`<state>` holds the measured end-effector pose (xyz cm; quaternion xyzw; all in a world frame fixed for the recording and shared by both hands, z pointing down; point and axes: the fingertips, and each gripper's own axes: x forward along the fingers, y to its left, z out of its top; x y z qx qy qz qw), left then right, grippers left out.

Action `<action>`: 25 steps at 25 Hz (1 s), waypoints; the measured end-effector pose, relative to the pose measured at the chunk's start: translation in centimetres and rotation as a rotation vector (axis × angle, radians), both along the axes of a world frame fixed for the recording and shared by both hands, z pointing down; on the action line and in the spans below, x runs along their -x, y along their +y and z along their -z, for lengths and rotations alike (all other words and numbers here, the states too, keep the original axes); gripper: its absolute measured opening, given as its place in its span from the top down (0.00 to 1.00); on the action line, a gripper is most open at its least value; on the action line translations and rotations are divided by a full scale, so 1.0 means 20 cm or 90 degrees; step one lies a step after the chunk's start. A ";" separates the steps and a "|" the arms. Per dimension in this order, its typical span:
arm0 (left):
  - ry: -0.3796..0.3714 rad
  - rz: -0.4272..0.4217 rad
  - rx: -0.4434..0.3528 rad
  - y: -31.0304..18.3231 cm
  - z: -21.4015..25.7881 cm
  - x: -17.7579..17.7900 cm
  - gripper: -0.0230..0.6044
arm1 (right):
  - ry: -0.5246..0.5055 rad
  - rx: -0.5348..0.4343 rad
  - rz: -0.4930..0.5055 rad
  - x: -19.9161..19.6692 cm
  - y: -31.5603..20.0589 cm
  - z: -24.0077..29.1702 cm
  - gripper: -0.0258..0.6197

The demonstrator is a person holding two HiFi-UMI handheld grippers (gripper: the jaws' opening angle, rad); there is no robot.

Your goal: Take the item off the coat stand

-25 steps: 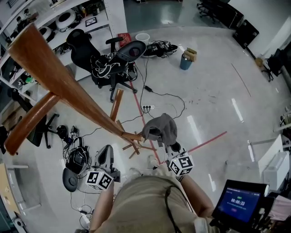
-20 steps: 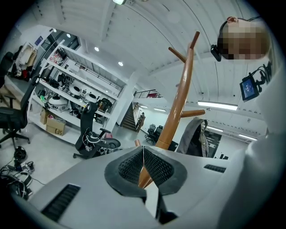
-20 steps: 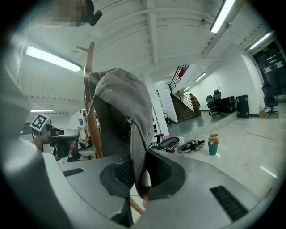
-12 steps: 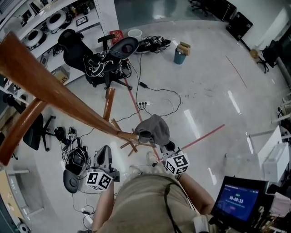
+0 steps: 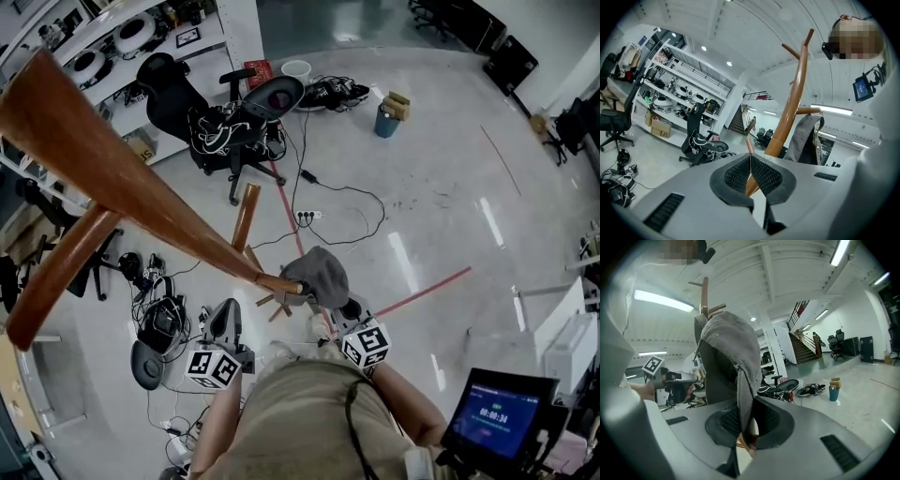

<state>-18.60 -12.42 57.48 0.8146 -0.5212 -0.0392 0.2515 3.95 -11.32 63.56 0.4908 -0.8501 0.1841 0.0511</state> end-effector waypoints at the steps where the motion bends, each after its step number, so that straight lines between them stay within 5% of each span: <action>1: 0.001 0.002 0.000 0.00 0.00 0.00 0.93 | -0.001 0.001 0.003 0.01 0.00 0.00 0.91; 25: -0.004 -0.006 -0.013 -0.05 -0.03 0.00 0.93 | 0.003 -0.003 0.019 0.02 -0.01 -0.06 0.91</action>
